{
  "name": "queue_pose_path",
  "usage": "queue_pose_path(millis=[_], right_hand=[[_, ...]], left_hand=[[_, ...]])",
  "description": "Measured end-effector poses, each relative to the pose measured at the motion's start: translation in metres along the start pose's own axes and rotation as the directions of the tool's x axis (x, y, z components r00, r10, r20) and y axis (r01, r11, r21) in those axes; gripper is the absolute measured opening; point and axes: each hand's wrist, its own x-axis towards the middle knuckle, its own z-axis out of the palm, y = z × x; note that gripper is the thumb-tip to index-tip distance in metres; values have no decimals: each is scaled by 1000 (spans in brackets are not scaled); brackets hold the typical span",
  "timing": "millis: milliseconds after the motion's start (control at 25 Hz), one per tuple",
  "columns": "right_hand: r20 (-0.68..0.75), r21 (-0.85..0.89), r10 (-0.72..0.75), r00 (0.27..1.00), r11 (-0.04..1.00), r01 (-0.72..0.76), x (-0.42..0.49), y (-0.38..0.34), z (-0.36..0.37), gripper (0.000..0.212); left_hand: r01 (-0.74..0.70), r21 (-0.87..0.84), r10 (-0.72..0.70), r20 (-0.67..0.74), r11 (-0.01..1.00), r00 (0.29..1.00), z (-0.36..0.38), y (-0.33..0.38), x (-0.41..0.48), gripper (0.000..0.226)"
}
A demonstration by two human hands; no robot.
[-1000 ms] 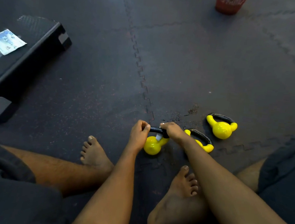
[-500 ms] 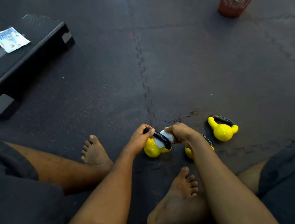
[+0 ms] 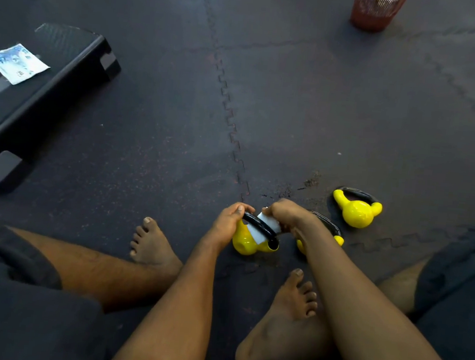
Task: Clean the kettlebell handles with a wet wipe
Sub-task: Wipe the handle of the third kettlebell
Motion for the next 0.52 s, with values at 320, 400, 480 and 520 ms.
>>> queue_pose_path(millis=[320, 400, 480, 520], right_hand=[[6, 25, -30, 1000, 999, 30, -8, -2, -10, 29], [12, -27, -100, 995, 995, 101, -13, -6, -15, 29], [-18, -256, -241, 970, 939, 229, -21, -10, -11, 33], [-47, -396, -324, 945, 874, 280, -27, -11, -5, 35]], left_hand=[[10, -45, -11, -6, 999, 1000, 11, -8, 11, 27], [30, -2, -30, -29, 1000, 999, 10, -10, 14, 30], [26, 35, -25, -20, 999, 999, 10, -11, 18, 31], [12, 18, -11, -15, 1000, 1000, 11, -11, 19, 31]])
